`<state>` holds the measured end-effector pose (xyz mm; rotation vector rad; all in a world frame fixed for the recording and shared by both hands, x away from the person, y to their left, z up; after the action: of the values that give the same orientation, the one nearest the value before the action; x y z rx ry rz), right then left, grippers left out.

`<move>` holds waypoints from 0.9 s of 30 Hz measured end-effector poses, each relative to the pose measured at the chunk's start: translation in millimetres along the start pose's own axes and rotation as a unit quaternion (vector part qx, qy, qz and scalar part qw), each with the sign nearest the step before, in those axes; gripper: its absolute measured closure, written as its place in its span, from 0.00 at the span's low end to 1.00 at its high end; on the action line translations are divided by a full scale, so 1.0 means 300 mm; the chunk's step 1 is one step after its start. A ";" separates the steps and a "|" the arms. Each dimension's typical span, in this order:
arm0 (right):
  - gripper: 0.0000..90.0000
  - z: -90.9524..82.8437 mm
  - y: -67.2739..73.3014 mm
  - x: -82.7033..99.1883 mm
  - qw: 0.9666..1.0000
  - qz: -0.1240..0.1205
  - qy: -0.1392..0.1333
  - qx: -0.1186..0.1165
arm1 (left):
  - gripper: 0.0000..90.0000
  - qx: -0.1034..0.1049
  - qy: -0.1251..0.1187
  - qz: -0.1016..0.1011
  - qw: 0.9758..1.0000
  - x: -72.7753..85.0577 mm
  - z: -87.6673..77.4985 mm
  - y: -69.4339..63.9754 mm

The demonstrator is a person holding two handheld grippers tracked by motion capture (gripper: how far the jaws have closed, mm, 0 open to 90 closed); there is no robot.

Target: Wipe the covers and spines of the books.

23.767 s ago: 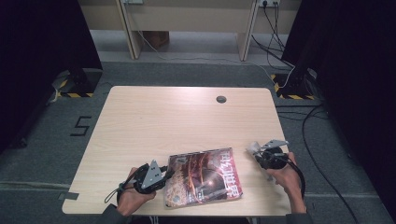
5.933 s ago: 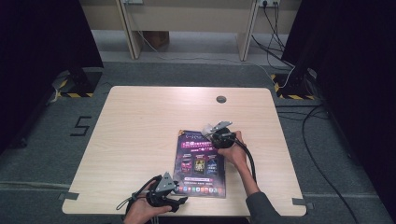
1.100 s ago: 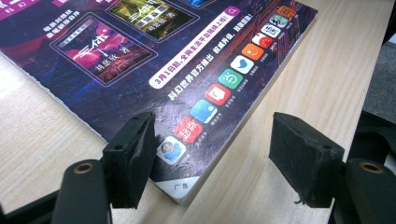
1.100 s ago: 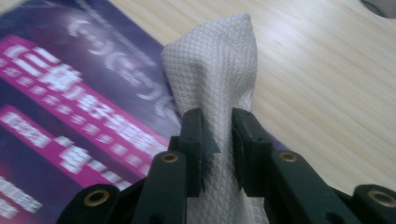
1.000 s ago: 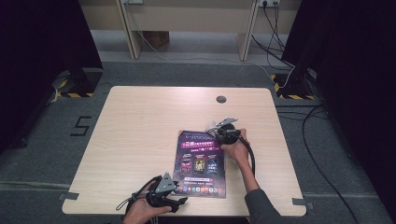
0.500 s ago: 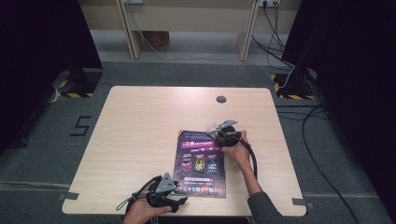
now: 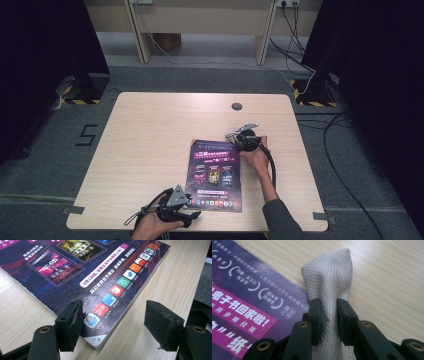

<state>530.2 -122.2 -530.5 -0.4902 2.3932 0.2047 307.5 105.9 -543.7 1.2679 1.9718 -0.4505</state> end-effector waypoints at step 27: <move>0.79 -0.072 0.249 0.105 0.990 -0.075 -0.002 -0.119 | 0.32 0.000 0.007 -0.009 1.000 0.004 -0.022 0.020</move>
<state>465.5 -69.0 -533.3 -0.7767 2.3271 0.4256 310.0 113.7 -539.6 1.2582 1.9957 -0.4524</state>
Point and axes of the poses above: each handheld gripper's, and its own axes: z roughly forward along the jaws, x roughly out of its underside, y roughly to its left, the point moved 5 cm from there along z, roughly forward along the jaws, and after that the axes turned 12 degrees about z, right-handed, at the moved point
